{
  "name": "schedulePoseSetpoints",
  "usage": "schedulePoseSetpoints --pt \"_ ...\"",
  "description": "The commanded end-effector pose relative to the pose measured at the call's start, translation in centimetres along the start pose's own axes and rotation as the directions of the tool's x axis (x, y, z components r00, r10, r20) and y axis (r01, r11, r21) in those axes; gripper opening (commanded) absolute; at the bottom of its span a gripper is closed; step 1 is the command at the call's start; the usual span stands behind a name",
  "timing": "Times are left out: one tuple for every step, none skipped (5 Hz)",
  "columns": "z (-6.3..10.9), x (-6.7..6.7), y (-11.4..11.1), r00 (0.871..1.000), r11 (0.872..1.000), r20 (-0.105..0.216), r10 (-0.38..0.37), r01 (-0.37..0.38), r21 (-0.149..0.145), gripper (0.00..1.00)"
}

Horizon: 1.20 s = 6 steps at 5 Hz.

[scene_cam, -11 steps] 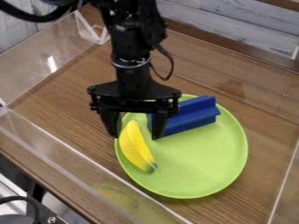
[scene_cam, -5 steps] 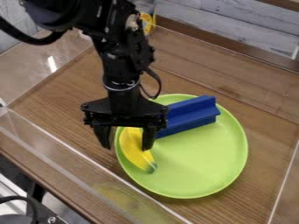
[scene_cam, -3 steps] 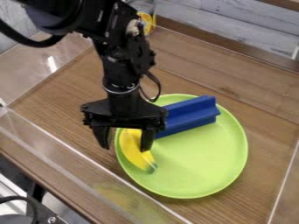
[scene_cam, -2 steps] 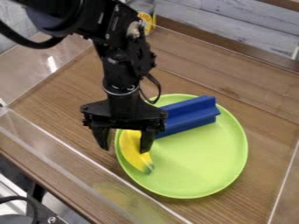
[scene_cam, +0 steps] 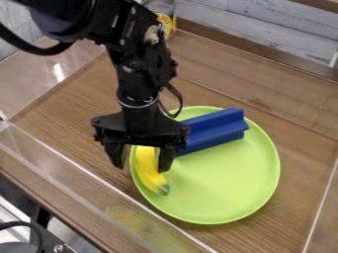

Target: Put the banana in the green plate

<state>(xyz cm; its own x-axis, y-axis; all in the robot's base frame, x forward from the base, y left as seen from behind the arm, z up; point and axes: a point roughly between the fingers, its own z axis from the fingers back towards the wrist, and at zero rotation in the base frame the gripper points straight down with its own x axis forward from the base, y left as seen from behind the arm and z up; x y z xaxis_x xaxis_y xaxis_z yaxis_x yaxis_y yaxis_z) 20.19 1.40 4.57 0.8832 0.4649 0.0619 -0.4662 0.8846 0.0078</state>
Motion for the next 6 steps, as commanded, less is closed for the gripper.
schedulePoseSetpoints --pt "0.4 0.3 -0.3 1.000 1.000 0.025 -0.017 0.017 -0.005 1.00" --pt "0.1 0.2 -0.5 1.000 1.000 0.022 -0.011 0.012 -0.010 1.00" --pt "-0.1 0.1 -0.6 1.000 1.000 0.019 -0.010 0.010 -0.013 0.00" --pt "0.2 0.1 -0.7 1.000 1.000 0.015 -0.017 0.017 -0.011 0.00" --pt "0.5 0.0 -0.8 0.999 1.000 0.014 -0.030 0.030 -0.010 0.00" --pt "0.9 0.0 -0.9 0.999 0.999 0.013 -0.042 0.042 -0.009 0.00"
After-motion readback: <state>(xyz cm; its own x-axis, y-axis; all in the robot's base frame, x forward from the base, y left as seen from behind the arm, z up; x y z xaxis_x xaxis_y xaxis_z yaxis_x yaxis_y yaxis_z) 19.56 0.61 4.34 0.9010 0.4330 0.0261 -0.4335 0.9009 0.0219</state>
